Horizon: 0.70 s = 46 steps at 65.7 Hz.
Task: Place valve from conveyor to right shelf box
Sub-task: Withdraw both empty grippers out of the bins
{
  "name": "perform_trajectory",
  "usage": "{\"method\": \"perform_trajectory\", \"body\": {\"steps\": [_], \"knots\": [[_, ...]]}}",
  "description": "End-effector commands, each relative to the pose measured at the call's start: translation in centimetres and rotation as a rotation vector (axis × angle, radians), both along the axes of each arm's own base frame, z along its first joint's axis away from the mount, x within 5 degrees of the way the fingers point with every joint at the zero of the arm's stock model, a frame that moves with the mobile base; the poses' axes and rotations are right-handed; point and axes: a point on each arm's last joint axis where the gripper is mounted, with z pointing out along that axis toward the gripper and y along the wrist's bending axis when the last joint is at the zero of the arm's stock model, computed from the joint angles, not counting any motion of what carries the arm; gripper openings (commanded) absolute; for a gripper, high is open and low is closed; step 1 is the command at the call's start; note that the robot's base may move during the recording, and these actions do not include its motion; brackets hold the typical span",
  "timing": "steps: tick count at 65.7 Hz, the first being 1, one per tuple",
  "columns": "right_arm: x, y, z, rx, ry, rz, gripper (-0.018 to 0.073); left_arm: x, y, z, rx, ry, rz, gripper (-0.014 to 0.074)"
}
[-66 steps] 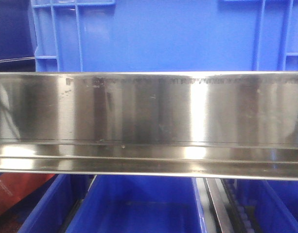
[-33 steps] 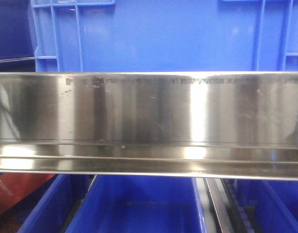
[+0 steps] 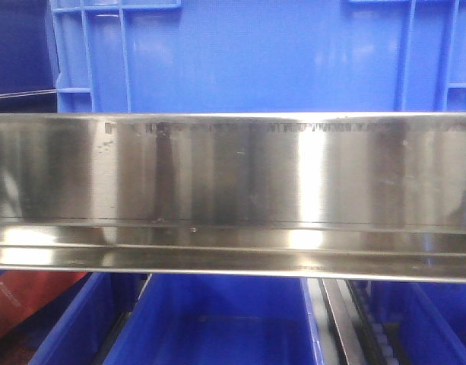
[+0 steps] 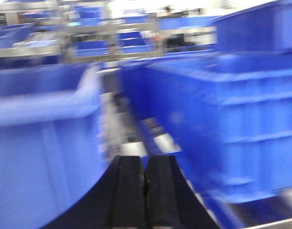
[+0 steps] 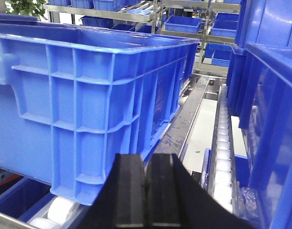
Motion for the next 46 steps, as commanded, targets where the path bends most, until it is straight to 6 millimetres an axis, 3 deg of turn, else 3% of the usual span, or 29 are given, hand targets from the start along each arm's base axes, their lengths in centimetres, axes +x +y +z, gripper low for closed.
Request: {"method": "perform_trajectory", "body": {"steps": [1, 20, 46], "knots": [[0.0, -0.1, 0.3, 0.006, -0.031, -0.009, -0.0162, 0.0, 0.2, -1.5, -0.019, -0.036, 0.058, -0.0111], [0.0, -0.1, 0.3, 0.006, -0.031, -0.009, -0.0162, 1.6, 0.5, -8.3, -0.043, -0.077, 0.126, -0.0111], [0.0, -0.1, 0.3, 0.006, -0.031, -0.009, -0.0162, 1.7, 0.5, -8.6, -0.042, -0.068, 0.126, -0.0111]]}}
